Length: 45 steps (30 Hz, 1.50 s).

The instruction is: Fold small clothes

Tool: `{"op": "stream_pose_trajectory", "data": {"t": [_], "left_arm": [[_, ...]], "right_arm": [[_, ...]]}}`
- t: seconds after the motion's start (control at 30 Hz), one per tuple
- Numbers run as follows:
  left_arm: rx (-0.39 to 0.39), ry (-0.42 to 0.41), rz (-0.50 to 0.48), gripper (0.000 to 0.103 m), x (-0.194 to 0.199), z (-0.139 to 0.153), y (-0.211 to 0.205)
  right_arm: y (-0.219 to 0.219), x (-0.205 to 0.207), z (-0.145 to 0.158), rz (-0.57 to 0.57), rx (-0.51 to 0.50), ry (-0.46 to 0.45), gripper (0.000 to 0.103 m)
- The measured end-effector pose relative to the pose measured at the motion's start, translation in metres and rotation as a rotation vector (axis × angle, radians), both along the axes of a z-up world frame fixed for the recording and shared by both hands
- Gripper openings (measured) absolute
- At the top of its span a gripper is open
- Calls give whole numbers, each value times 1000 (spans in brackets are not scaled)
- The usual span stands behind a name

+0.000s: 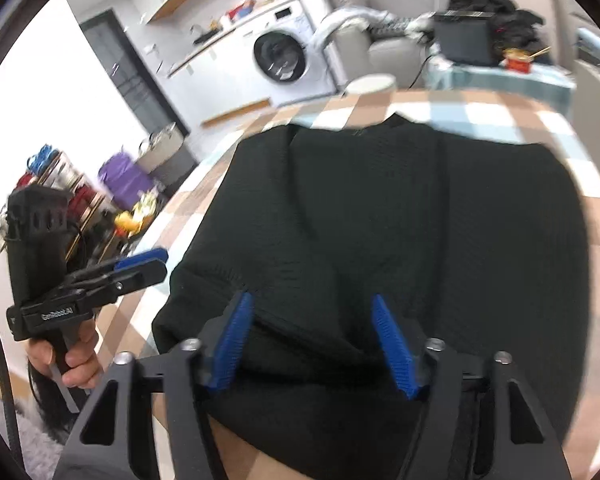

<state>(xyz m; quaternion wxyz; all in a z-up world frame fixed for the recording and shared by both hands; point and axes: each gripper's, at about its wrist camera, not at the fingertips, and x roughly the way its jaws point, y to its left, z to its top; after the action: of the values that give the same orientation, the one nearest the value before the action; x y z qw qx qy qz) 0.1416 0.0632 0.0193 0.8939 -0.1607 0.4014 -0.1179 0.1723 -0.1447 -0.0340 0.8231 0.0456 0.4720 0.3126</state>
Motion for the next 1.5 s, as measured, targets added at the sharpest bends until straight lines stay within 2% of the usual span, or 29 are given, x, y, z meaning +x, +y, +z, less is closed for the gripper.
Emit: {"op": "stream_pose_trajectory", "data": {"t": [0.03,0.1,0.23,0.3,0.37,0.43,0.5,0.53,0.57,0.63,0.7,0.8,0.9,1.07,1.2,1.3,1.37,1.4,1.5], "left_arm": [[0,2,2,56,2,-1,-4],[1,0,6,56,2,-2,1],[3,-11,30,56,-1,3,7],[1,-11,41,56,-1,5,11],[8,-14,40,56,-2,4,12],[7,-10,34,56,4,2,7],[0,5,18,56,7,-2,4],[4,15,6,56,9,-3,-1],[7,18,-5,56,9,-4,-3],[14,21,-31,57,8,-5,-13],[12,27,-62,58,8,-8,-25],[17,38,-96,60,5,-12,-41],[19,55,-115,60,1,-16,-50],[17,56,-74,60,-4,-18,-40],[11,63,-30,60,-2,-19,-24],[15,63,-7,60,2,-18,-15],[4,60,1,60,5,-16,-9],[-3,57,-2,60,6,-15,-7],[-5,37,18,60,7,-8,3]], "right_arm": [[4,6,-8,9,-4,32,31],[6,11,-13,7,-16,63,6],[3,-33,49,53,-5,-156,5],[-5,-55,65,59,-1,-166,5],[-14,-68,55,9,-73,-140,5],[-24,-64,24,-36,-171,-43,6],[-33,-55,0,-80,-201,55,8],[-37,-51,-5,-79,-170,99,12],[-41,-49,-5,-86,-139,105,14],[-48,-46,3,-96,-73,87,30],[-52,-40,13,-105,2,69,38],[-44,-14,19,-120,27,50,38],[-22,23,16,-120,32,72,39],[23,88,2,-128,13,79,39],[38,123,-22,-120,-14,133,38],[50,123,-21,-56,-51,72,9],[50,112,-6,-36,-33,15,7],[47,100,12,-28,-19,-64,7],[25,72,46,-89,-6,-180,7]]}}
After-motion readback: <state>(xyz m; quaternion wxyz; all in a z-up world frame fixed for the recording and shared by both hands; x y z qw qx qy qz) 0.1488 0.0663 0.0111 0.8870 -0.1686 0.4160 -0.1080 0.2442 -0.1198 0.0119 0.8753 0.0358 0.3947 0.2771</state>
